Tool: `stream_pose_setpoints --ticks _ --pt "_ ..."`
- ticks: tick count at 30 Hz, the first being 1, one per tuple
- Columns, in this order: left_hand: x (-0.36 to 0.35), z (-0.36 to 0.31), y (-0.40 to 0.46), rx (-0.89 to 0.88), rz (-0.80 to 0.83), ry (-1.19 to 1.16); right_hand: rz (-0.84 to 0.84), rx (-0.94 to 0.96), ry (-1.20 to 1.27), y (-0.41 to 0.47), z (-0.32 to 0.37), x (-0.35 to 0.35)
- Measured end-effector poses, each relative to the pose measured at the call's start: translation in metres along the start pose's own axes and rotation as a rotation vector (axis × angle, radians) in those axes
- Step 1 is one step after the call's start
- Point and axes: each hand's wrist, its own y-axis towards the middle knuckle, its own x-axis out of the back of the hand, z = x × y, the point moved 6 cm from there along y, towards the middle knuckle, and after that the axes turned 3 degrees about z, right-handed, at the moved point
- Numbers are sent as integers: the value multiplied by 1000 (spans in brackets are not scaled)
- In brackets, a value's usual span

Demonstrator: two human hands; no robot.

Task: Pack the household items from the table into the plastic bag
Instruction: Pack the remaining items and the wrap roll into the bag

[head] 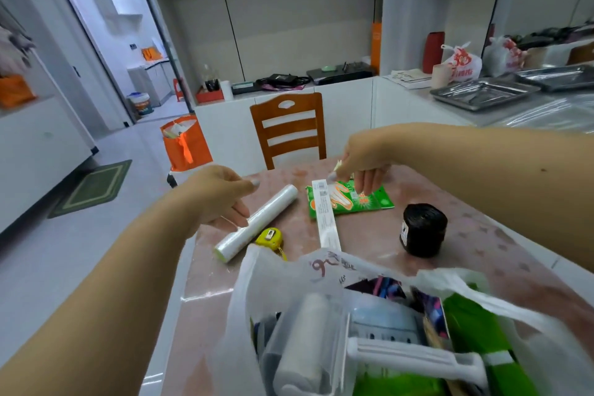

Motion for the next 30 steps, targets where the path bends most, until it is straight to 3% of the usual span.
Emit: stream_pose_setpoints --ticks 4,9,16,20,27,30 --pt "-28 30 89 13 -1 68 27 -109 67 66 -26 -12" --pt "-58 97 175 96 -53 509 58 -212 184 139 -53 -71" --pt "-75 199 235 306 -117 644 33 -264 155 178 -71 -144" --pt "-82 215 237 277 -125 801 -37 -341 280 181 -88 -155" --pt "-65 197 202 242 -100 521 -63 -323 800 165 -88 -136" --pt "-55 168 178 209 -111 236 -65 -254 942 149 -73 -115"
